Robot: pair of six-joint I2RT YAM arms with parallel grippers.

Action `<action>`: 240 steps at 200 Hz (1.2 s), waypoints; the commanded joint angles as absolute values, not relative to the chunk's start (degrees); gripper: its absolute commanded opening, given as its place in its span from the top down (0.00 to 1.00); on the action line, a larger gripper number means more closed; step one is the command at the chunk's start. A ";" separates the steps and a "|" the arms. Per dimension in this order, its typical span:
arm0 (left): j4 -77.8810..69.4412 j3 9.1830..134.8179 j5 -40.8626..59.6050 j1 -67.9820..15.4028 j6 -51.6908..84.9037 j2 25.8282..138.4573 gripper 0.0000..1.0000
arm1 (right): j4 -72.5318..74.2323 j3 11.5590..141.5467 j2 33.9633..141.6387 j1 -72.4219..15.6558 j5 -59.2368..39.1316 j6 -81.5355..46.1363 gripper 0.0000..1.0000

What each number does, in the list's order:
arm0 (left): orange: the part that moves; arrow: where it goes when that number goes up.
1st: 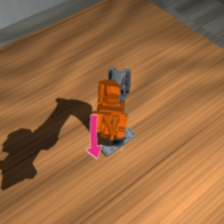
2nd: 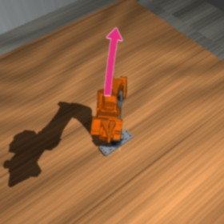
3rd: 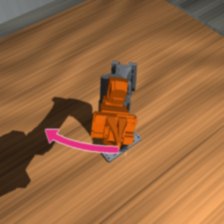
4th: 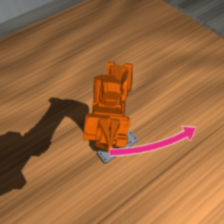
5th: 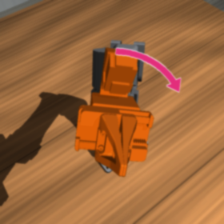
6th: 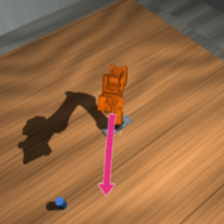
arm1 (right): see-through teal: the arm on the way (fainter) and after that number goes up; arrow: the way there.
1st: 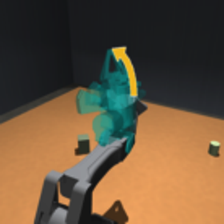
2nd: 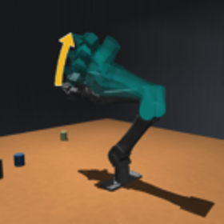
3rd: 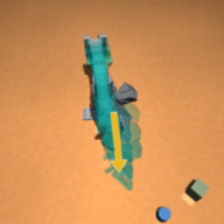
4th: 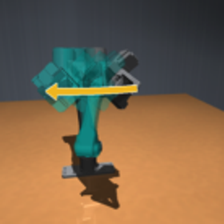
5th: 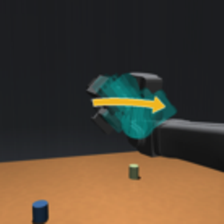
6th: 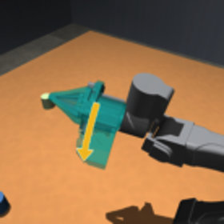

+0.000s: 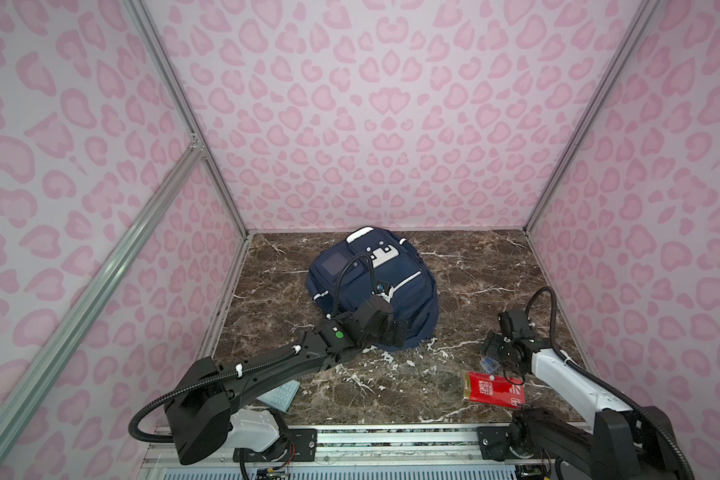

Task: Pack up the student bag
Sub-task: 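Grasp the clear pencil box on the table with the right gripper, then insert the pencil box into the pocket with right gripper while left holds it open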

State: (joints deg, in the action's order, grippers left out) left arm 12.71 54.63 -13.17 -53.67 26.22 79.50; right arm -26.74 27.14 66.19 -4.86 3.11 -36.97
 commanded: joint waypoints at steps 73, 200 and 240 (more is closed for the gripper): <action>19.56 71.58 -27.52 -52.50 14.48 99.14 0.07 | -21.84 36.08 83.80 -15.19 1.81 -31.98 0.39; 14.46 73.82 13.10 -38.21 24.54 90.01 0.97 | -17.24 40.82 73.93 -22.90 -9.10 -32.03 0.71; 14.07 73.74 14.21 -36.78 26.82 89.04 0.97 | -13.09 54.77 84.72 -28.58 -10.44 -35.27 0.71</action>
